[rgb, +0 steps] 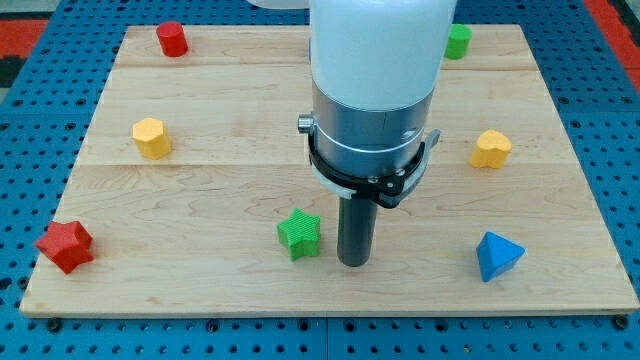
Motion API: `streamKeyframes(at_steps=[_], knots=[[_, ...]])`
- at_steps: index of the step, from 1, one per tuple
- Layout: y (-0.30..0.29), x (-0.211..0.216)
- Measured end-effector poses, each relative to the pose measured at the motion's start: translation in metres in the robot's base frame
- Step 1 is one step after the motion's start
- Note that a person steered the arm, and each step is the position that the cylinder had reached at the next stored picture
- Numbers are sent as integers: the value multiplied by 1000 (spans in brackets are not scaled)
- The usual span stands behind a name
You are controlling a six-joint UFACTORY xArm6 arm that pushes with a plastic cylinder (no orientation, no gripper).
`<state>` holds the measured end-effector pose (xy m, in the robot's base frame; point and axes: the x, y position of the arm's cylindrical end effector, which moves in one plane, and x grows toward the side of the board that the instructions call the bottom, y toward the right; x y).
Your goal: Nudge the green star a bit left
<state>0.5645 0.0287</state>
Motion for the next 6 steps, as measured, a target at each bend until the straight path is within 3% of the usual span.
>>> streamKeyframes(at_steps=[6], knots=[[0, 3]])
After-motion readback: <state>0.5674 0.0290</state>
